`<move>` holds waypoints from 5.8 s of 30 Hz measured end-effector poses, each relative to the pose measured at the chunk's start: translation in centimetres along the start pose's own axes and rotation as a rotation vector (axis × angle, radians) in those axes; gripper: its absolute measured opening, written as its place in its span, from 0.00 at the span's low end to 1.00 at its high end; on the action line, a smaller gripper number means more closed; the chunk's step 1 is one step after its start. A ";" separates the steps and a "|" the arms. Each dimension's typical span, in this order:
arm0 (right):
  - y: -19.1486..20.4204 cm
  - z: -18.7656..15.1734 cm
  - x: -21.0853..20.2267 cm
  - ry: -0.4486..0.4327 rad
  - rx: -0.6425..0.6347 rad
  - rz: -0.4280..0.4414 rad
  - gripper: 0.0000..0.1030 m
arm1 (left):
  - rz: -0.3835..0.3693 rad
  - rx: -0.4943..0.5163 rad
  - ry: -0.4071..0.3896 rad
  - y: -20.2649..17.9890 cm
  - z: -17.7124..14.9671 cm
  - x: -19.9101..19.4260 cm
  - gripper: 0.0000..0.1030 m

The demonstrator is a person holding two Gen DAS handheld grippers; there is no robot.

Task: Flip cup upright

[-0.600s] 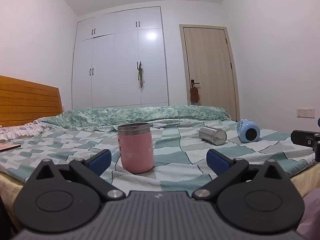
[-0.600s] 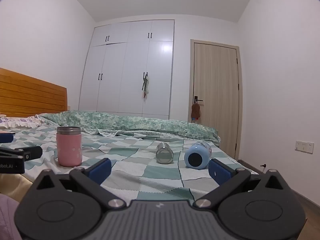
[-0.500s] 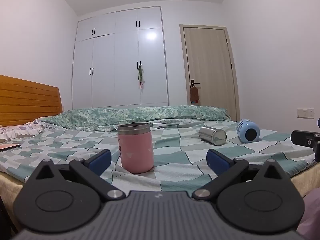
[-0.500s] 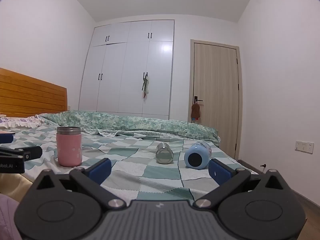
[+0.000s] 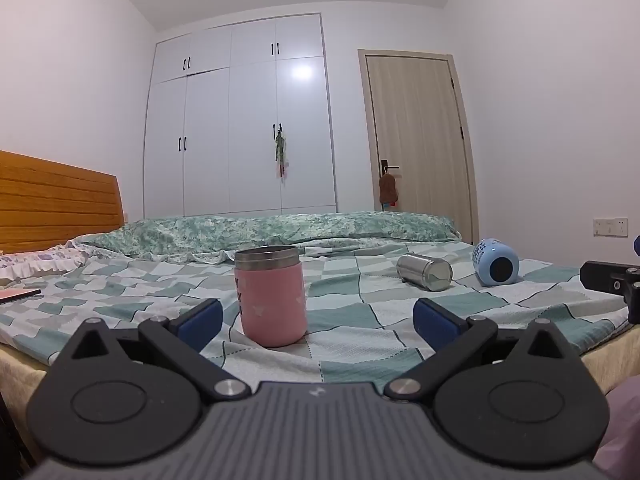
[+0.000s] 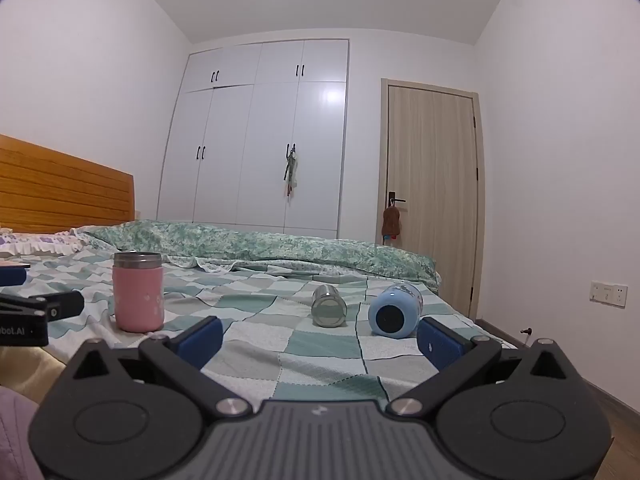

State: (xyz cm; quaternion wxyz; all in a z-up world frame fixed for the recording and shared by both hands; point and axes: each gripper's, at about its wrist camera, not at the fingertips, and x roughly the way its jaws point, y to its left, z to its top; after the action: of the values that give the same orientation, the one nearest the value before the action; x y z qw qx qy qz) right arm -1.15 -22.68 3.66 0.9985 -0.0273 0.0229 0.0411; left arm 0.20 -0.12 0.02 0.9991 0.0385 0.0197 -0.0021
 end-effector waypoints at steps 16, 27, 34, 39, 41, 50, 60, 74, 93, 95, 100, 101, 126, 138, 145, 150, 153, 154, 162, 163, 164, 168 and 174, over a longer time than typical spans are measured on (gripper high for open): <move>0.1 0.0 0.0 0.002 -0.001 0.000 1.00 | -0.001 0.002 -0.003 0.1 0.1 -0.1 1.00; 0.1 0.0 0.0 0.002 -0.001 0.000 1.00 | -0.001 0.001 -0.004 0.1 0.0 -0.1 1.00; 0.1 0.0 0.0 0.003 -0.002 0.000 1.00 | 0.000 0.001 -0.005 0.1 0.0 -0.1 1.00; 0.1 0.0 0.0 0.003 -0.002 0.000 1.00 | -0.001 0.001 -0.005 0.1 0.0 -0.1 1.00; 0.1 0.0 0.0 0.003 -0.003 0.000 1.00 | 0.000 0.000 -0.005 0.1 0.0 -0.1 1.00; 0.1 0.0 0.0 0.003 -0.003 0.000 1.00 | 0.000 0.000 -0.005 0.1 0.0 -0.1 1.00; 0.1 0.0 0.0 0.004 -0.003 0.000 1.00 | -0.001 0.000 -0.005 0.1 0.0 -0.1 1.00; 0.1 0.0 0.1 0.005 -0.004 0.000 1.00 | 0.000 -0.001 -0.003 0.1 0.0 -0.1 1.00; -4.0 9.4 9.9 0.188 -0.027 0.087 1.00 | -0.162 0.011 0.001 -5.0 6.6 8.5 1.00; -4.8 10.6 12.1 0.219 -0.019 0.086 1.00 | -0.161 0.006 0.011 -5.6 7.2 10.6 1.00; -6.1 11.8 18.5 0.286 -0.035 0.079 1.00 | -0.133 -0.011 0.071 -6.3 8.2 16.7 1.00; -6.2 11.9 19.9 0.303 -0.039 0.083 1.00 | -0.126 -0.011 0.088 -6.5 8.2 17.9 1.00; -4.3 9.1 50.8 0.715 -0.031 0.108 0.99 | 0.213 -0.062 0.492 -7.0 5.9 42.1 1.00; -2.4 4.7 56.3 0.892 -0.018 0.092 0.90 | 0.140 -0.056 0.600 -7.0 2.8 45.3 1.00; -1.6 3.6 57.2 0.936 -0.054 0.087 0.73 | 0.047 -0.074 0.621 -7.2 1.9 45.6 1.00; -1.8 3.3 56.9 0.925 -0.054 0.073 0.60 | 0.054 -0.085 0.622 -7.2 1.9 45.7 1.00; -2.0 3.8 56.1 0.899 -0.050 0.071 0.60 | 0.054 -0.083 0.616 -7.2 2.3 45.5 1.00; -2.0 4.1 55.8 0.891 -0.049 0.069 0.60 | 0.054 -0.079 0.611 -7.2 2.6 45.3 1.00; -2.8 8.9 50.4 0.821 -0.034 0.076 0.60 | 0.056 -0.073 0.549 -7.4 7.3 40.7 1.00; -2.9 9.8 49.3 0.808 -0.032 0.072 0.60 | 0.049 -0.074 0.538 -7.5 8.1 39.6 1.00; -3.0 10.7 48.1 0.791 -0.032 0.068 0.60 | 0.046 -0.069 0.527 -7.6 8.8 38.6 1.00; -3.5 14.0 43.2 0.737 -0.027 0.061 0.60 | 0.027 -0.060 0.488 -7.7 11.4 34.0 1.00; -3.6 16.7 35.3 0.701 -0.015 0.055 0.60 | 0.003 -0.041 0.443 -7.4 13.8 26.9 1.00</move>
State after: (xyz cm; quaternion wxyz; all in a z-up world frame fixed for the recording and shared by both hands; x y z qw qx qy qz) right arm 35.06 -22.43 18.84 0.9283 -0.0466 0.3645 0.0561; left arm 27.61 -8.60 12.12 0.9709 0.0175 0.2388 0.0084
